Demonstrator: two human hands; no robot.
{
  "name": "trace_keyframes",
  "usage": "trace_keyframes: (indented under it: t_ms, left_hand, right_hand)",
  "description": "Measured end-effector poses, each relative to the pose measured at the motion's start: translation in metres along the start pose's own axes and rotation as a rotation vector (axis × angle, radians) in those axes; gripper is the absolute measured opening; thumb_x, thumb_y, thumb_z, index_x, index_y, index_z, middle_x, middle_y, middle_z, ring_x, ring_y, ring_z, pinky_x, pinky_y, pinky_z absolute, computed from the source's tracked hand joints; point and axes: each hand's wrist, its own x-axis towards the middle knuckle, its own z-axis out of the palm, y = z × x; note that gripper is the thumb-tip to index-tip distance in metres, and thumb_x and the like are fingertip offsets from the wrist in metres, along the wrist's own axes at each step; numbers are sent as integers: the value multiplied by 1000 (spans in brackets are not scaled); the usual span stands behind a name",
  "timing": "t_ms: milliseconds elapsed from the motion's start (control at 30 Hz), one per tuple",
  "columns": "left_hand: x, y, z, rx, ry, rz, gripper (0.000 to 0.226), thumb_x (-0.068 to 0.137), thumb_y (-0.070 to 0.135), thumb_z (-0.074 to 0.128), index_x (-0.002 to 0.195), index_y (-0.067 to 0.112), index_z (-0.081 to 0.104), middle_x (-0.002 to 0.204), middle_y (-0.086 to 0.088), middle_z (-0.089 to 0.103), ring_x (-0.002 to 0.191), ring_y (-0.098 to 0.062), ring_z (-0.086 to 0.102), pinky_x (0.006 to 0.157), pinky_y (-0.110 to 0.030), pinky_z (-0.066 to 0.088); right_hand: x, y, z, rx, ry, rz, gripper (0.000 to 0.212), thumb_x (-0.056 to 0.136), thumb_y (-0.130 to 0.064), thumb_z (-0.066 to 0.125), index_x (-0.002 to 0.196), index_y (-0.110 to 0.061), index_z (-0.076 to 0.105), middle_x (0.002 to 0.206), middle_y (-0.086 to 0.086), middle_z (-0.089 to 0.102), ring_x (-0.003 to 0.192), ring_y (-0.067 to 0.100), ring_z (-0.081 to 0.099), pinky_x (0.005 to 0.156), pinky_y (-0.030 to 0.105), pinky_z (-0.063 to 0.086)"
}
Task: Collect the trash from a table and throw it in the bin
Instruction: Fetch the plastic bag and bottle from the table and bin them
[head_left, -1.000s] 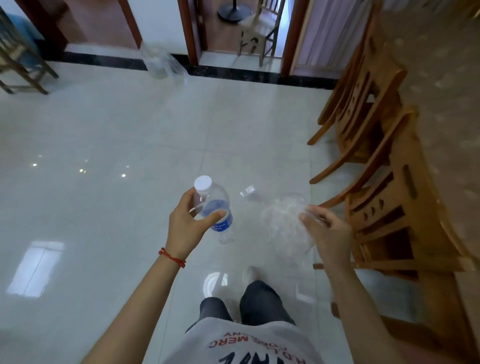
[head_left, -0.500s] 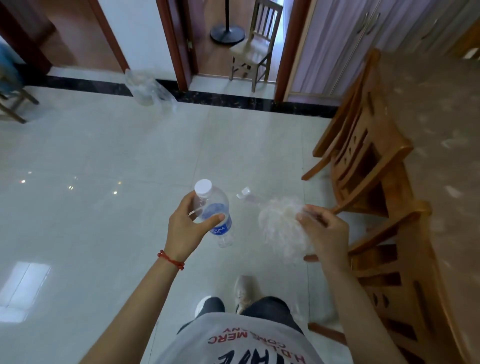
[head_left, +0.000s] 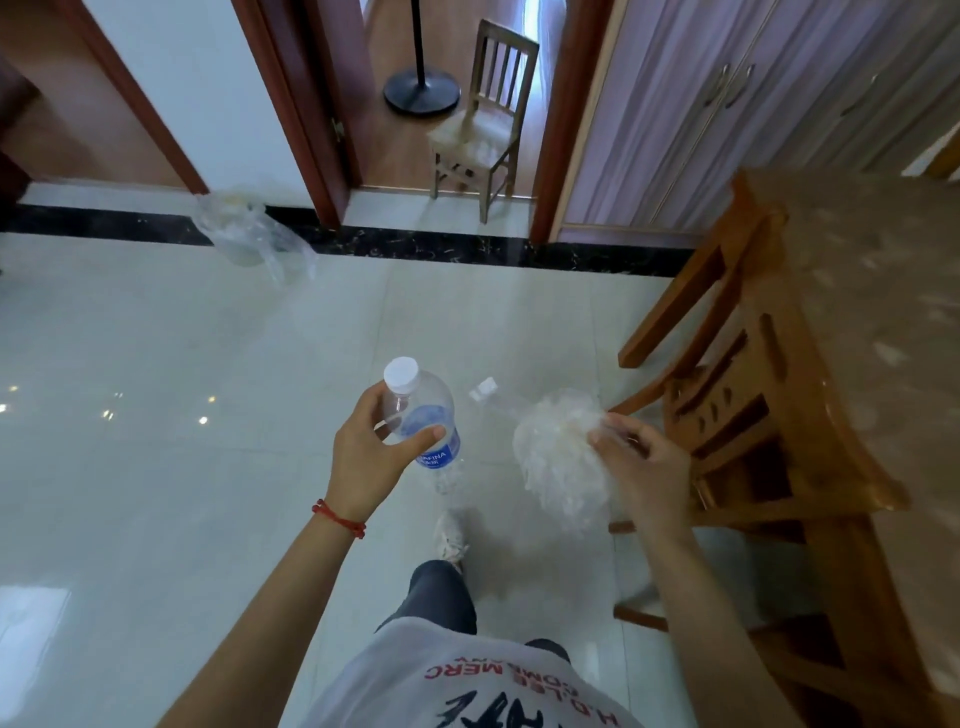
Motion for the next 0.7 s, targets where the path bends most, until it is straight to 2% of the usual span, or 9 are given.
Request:
trace_keyframes:
  t_ms: [167, 267, 400, 533, 633, 700]
  left_hand:
    - [102, 26, 7, 12, -45, 18, 60, 72, 17, 74, 125, 12, 46, 117, 2, 54, 105, -19, 55, 88, -27, 46]
    - [153, 40, 12, 24, -57, 23, 60, 73, 17, 74, 126, 11, 46, 118, 1, 55, 106, -20, 55, 88, -29, 47]
    - [214, 53, 27, 35, -69, 26, 59, 73, 16, 74, 125, 10, 47, 118, -2, 57, 106, -22, 56, 89, -29, 48]
    - [279, 66, 51, 52, -80, 27, 59, 74, 16, 73, 126, 9, 46, 125, -10, 56, 108, -25, 56, 93, -38, 48]
    - [332, 78, 73, 57, -77, 38, 59, 74, 16, 73, 126, 9, 46, 124, -11, 57, 108, -25, 56, 91, -33, 48]
    - [364, 89, 87, 71, -69, 49, 60, 73, 16, 73, 126, 9, 46, 124, -10, 56, 106, -21, 55, 87, -28, 46]
  right_hand:
    - [77, -38, 37, 26, 44, 18, 19, 76, -14, 71, 92, -25, 66, 90, -7, 68, 86, 9, 63, 74, 24, 52]
    - [116, -57, 53, 31, 41, 22, 20, 77, -14, 71, 88, -30, 64, 89, -10, 67, 86, 8, 62, 75, 25, 53]
    - [169, -76, 69, 29, 65, 17, 23, 76, -11, 71, 83, -32, 64, 87, -12, 67, 83, 6, 63, 74, 23, 53]
    - [236, -95, 81, 31, 77, 26, 20, 76, -8, 71, 94, -18, 68, 85, -13, 65, 78, 1, 61, 68, 13, 52]
    - [291, -107, 88, 20, 86, 25, 23, 76, -9, 71, 98, -15, 68, 86, -12, 65, 80, 3, 60, 71, 19, 52]
    - [326, -119, 91, 6, 86, 20, 23, 76, -9, 71, 98, -16, 68, 85, -14, 63, 79, 0, 58, 69, 13, 49]
